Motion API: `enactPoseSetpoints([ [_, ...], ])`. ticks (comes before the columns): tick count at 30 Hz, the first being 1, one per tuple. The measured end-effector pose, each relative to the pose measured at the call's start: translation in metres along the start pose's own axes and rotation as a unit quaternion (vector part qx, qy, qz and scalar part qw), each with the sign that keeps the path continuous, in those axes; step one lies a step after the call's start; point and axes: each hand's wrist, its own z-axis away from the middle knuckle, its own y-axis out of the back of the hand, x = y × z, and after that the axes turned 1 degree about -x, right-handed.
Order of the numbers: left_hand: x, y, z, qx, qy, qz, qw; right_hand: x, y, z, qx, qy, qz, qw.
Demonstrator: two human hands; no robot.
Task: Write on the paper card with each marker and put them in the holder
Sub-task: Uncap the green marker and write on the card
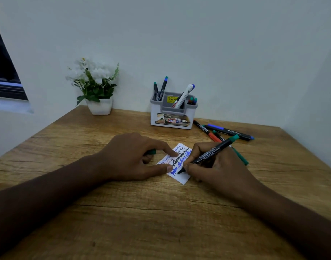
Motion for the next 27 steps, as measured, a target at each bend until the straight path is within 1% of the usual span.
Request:
enactPoseSetpoints([
  [4,0.0003,0.0007,0.0002,-0.001,0.001,-0.004,1.0,-0.0008,-0.0006,0.0017,-0.009,0.01,0.011,1.0],
  [8,0.0011,0.0015,0.0002,-0.004,0.001,-0.001,1.0,0.0007,0.0001,0.0018,0.014,0.0,0.009,1.0],
  [17,0.0001,0.0009,0.0007,0.0,-0.007,-0.004,1.0,0.0013,0.0015,0.0008,0.015,-0.022,0.012,1.0],
  [27,-0.0012,-0.0003,0.0004,0.006,-0.011,-0.008,1.0,0.0036,-0.0003,0.0011,0.029,-0.019,0.012,0.999],
])
